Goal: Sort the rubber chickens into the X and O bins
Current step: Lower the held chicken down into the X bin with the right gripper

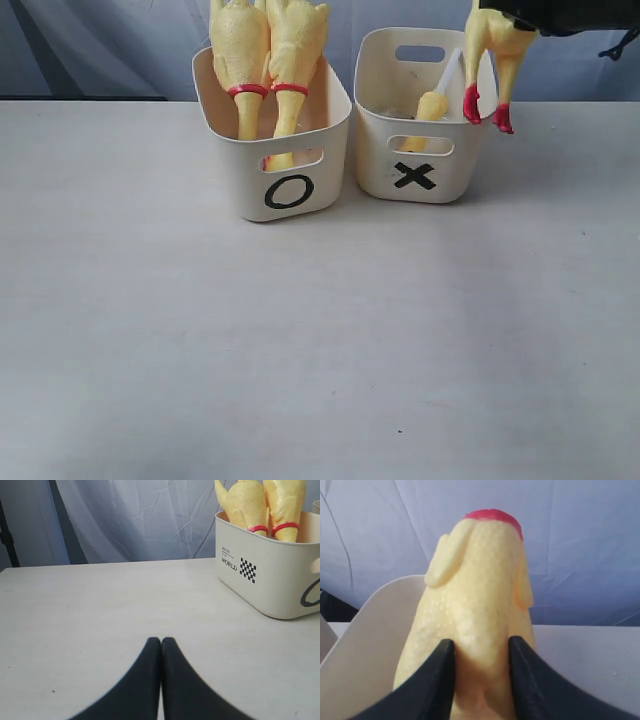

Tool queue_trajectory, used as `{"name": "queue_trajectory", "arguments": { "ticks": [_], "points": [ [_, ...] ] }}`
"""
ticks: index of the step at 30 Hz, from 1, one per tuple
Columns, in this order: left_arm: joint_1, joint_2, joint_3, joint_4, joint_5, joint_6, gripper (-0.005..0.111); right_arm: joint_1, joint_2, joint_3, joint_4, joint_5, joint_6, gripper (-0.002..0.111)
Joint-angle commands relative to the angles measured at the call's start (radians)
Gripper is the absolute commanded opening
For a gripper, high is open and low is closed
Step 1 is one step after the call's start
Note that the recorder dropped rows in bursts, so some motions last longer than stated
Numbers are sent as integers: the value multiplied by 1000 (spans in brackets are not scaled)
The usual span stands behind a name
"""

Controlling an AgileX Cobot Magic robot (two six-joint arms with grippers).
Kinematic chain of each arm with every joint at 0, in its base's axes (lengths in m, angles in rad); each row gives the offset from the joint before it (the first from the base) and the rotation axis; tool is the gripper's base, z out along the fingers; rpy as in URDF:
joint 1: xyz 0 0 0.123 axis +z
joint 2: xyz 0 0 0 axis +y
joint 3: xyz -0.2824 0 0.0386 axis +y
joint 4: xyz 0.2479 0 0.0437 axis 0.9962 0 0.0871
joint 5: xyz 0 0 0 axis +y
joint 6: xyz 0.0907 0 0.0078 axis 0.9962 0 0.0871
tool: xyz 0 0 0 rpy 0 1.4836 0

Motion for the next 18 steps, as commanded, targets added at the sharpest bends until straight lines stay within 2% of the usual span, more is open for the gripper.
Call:
{"name": "queue_trajectory", "arguments": {
  "ticks": [1, 7, 18],
  "points": [
    [-6, -3, -4, 0, -14, -2, 0, 8, -10, -74, -5, -31, -37, 17],
    [-6, -3, -4, 0, -14, -2, 0, 23, 0, -156, 9, -28, -42, 17],
    [-6, -3, -4, 0, -14, -2, 0, 105, 148, -165, 8, -35, -42, 17]
  ]
}}
